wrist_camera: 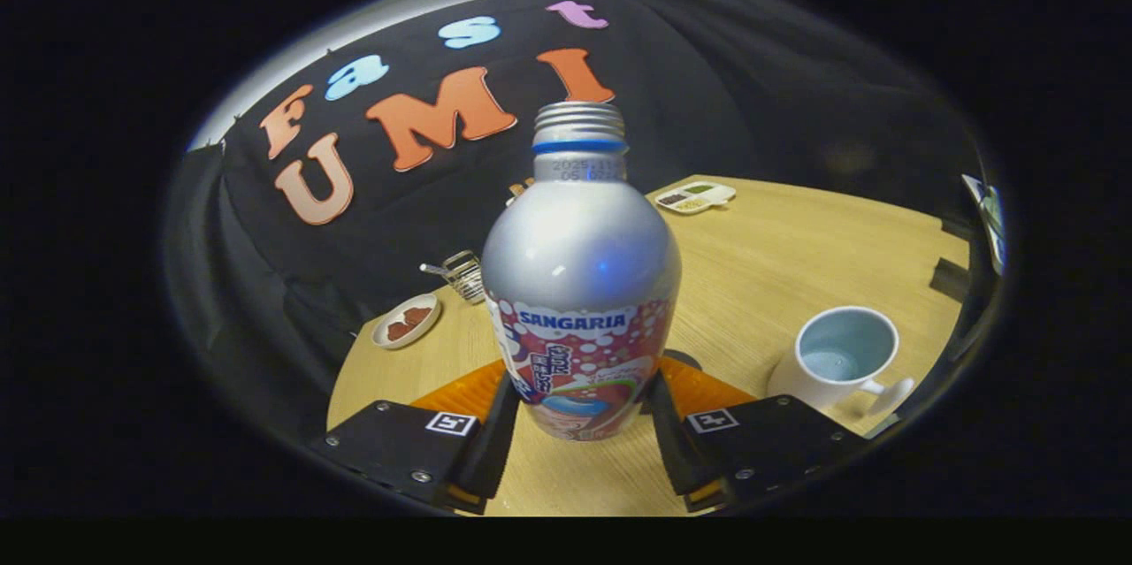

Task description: Take the bottle from table, then pour the juice into the cup, finally place the bottle on the coaster

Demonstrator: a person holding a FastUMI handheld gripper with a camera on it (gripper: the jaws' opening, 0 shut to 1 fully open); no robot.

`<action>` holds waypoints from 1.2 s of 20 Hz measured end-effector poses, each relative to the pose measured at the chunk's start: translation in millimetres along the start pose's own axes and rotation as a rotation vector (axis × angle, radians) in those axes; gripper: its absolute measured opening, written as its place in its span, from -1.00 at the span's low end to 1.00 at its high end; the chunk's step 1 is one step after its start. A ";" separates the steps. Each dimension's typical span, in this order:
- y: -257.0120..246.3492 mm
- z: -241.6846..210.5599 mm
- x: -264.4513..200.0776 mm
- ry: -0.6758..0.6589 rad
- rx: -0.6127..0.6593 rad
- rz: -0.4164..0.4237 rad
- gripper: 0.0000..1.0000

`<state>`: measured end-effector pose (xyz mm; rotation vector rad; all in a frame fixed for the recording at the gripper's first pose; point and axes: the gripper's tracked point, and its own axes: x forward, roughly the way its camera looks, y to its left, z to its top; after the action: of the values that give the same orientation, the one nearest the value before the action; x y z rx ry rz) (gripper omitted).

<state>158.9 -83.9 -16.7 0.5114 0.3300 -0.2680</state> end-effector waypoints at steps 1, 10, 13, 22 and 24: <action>-3.0 5.6 3.6 -0.020 -0.033 -0.019 0.43; -19.4 1.1 33.1 -0.088 -0.249 -0.101 0.43; -29.1 -9.5 45.4 -0.083 -0.334 -0.148 0.45; -23.2 -25.4 66.0 -0.082 -0.379 -0.126 0.48; -22.9 -28.2 68.3 -0.076 -0.397 -0.130 0.48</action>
<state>206.9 -99.9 -75.1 0.0880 0.3332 -0.3374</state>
